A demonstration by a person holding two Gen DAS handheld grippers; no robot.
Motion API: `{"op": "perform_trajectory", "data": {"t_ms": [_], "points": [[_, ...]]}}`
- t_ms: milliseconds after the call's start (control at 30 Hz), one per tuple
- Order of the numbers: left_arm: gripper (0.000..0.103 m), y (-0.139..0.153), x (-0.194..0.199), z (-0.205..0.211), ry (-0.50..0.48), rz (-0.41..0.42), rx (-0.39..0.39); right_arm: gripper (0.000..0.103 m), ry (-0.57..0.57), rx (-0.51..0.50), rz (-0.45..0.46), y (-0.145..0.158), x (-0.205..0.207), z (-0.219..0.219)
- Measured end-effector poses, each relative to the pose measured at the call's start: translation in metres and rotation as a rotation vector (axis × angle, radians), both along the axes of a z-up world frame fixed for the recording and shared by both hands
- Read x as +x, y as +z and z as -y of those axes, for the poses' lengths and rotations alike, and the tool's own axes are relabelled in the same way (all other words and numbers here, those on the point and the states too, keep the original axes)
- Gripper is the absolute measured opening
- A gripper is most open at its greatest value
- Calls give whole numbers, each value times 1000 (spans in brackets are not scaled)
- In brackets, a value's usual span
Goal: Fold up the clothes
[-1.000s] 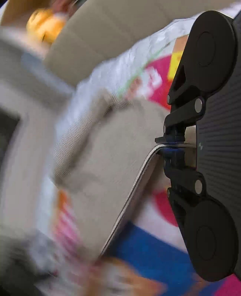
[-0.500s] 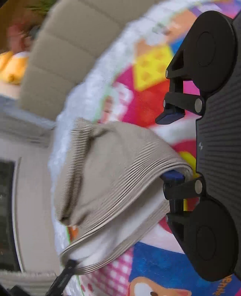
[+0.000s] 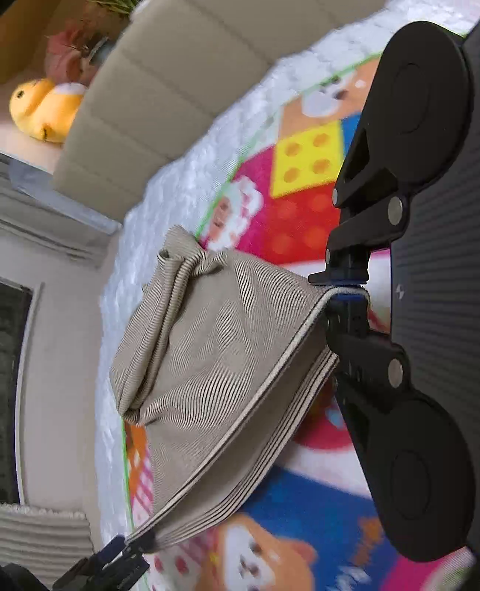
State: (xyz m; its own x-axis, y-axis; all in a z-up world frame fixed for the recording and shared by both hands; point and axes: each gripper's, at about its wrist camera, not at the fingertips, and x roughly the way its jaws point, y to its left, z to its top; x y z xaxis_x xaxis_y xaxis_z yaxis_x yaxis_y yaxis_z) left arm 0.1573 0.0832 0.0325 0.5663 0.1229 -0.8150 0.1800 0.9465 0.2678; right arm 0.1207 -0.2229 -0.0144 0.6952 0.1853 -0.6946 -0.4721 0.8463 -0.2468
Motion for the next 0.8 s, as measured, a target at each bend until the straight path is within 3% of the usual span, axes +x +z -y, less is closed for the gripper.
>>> {"op": "perform_trajectory", "data": {"t_ms": [133, 200, 333, 433, 533, 600, 667, 800], "points": [[65, 4, -27, 6, -48, -79, -70, 6, 41, -13, -96, -11, -23, 12], [77, 5, -35, 8, -80, -128, -114, 8, 70, -29, -122, -12, -34, 17], [90, 22, -42, 9, -110, -130, -284, 31, 89, 37, -125, 16, -36, 21], [95, 38, -31, 16, -110, -68, -449, 51, 126, 157, -108, 56, -26, 17], [98, 46, -4, 27, -96, 46, -541, 64, 171, 211, -77, 88, -5, 6], [99, 38, 31, 35, -43, 111, -557, 64, 155, 215, -44, 104, 15, -4], [99, 22, 68, 42, 28, 157, -522, 64, 97, 216, -11, 109, 39, -11], [98, -14, 112, 36, 110, 174, -470, 64, -67, 298, -15, 89, 112, -26]]}}
